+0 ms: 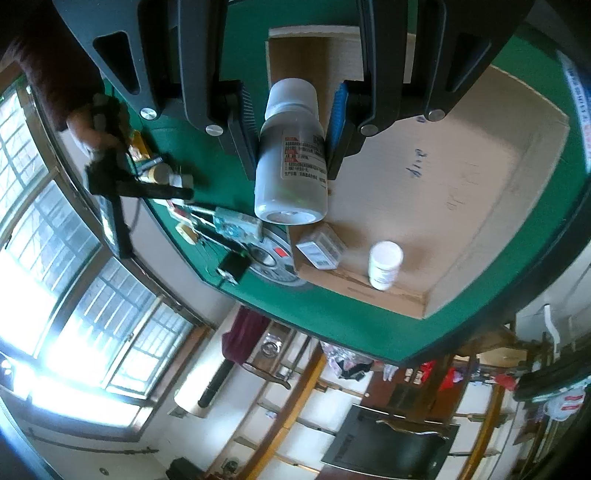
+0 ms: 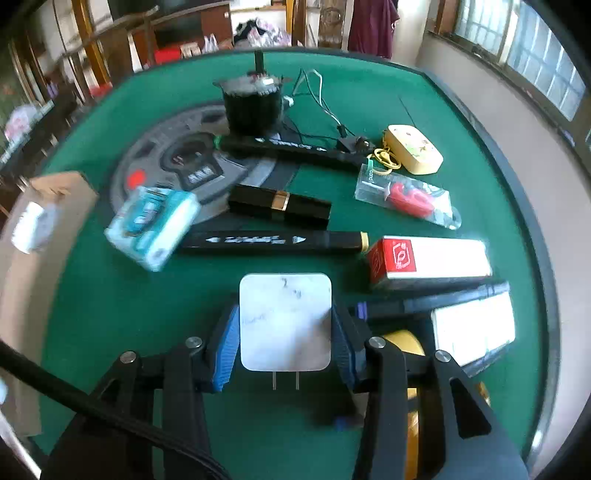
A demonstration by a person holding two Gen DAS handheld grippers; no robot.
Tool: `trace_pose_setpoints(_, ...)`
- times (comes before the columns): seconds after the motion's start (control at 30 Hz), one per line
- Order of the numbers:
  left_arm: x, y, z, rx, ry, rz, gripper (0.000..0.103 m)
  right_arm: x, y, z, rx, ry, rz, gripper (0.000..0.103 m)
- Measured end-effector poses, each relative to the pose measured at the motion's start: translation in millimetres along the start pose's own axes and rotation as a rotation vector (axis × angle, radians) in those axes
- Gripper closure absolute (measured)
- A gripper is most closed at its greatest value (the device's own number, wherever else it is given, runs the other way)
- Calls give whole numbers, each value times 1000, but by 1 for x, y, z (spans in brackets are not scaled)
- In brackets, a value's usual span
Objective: Organize objects
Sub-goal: 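Hold the white bottle with the left gripper while the right grasps the white charger, then place the bottle and charger into the cardboard box and open both grippers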
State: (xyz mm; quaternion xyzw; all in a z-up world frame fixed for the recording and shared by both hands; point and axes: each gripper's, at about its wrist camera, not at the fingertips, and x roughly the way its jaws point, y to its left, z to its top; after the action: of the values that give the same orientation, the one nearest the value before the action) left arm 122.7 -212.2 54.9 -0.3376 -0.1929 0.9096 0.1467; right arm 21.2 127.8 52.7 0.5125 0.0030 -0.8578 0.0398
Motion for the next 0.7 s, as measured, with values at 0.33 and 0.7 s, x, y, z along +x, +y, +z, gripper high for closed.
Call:
trace_pose_setpoints(0.33, -23, 44, 33, -1, -32, 169, 74, -57, 50, -6, 4, -102, 260, 60)
trace_pose_setpoints(0.7, 29, 60, 66, 108, 48, 287, 74, -46, 149, -1, -68, -18, 505, 60)
